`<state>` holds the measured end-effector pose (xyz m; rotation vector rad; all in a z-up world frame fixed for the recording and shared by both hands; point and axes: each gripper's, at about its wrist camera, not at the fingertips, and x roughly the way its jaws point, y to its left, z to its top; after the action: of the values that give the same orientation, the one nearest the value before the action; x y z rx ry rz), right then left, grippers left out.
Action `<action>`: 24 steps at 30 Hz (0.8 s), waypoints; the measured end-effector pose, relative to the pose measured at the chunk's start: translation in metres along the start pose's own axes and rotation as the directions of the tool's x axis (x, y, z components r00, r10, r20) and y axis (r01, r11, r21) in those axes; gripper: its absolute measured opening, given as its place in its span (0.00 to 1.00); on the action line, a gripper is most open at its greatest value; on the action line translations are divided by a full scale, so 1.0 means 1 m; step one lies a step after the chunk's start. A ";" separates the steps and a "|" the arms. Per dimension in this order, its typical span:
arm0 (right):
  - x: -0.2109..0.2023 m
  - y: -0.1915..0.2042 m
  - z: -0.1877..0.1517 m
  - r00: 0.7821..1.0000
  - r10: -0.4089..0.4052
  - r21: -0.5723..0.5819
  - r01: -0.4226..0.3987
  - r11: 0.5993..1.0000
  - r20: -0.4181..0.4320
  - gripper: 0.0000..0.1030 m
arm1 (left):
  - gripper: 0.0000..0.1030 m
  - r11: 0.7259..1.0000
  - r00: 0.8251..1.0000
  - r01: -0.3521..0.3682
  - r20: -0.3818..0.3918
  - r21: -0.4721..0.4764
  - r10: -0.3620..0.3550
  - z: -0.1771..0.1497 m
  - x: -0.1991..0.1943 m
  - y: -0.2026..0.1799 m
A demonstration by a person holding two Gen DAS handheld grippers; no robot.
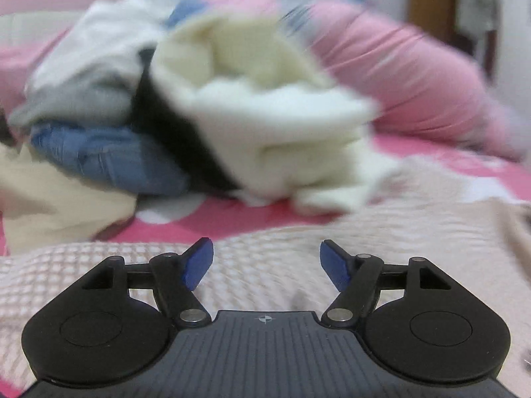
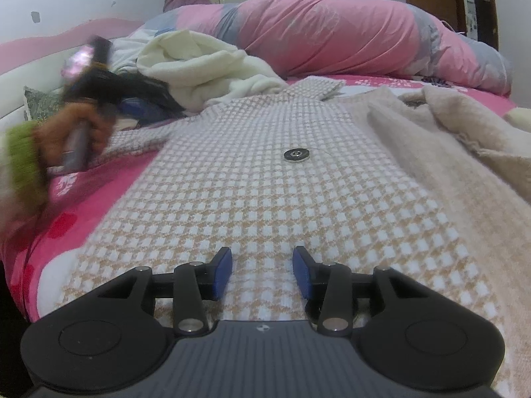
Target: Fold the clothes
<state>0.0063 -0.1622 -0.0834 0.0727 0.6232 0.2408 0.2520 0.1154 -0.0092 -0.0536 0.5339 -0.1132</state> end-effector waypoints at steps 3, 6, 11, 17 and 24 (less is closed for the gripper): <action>-0.008 -0.010 -0.001 1.000 -0.024 0.032 0.024 0.999 0.003 0.42 | 0.75 0.990 0.992 0.127 0.012 0.056 -0.127 -0.011 -0.046 -0.037; -0.017 -0.025 -0.007 0.999 -0.047 0.079 0.046 0.996 0.003 0.42 | 0.75 0.971 0.975 0.222 -0.020 0.087 -0.221 -0.033 -0.073 -0.078; -0.033 -0.043 -0.014 0.998 -0.067 0.114 0.065 0.991 0.019 0.42 | 0.75 0.943 0.961 0.278 -0.062 0.184 -0.271 -0.083 -0.102 -0.137; -0.089 -0.075 -0.002 0.983 -0.054 0.194 0.019 0.981 0.173 0.46 | 0.75 0.926 0.961 0.274 -0.033 0.259 -0.275 -0.098 -0.126 -0.167; -0.161 -0.232 -0.013 0.896 -0.368 0.666 0.117 0.736 0.250 0.66 | 0.75 0.925 0.937 0.324 -0.203 0.198 -0.285 -0.124 -0.121 -0.181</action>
<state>-0.0810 -0.4262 -0.0352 0.6838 0.3047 -0.2614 0.0685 -0.0519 -0.0405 0.1000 0.6790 -0.4890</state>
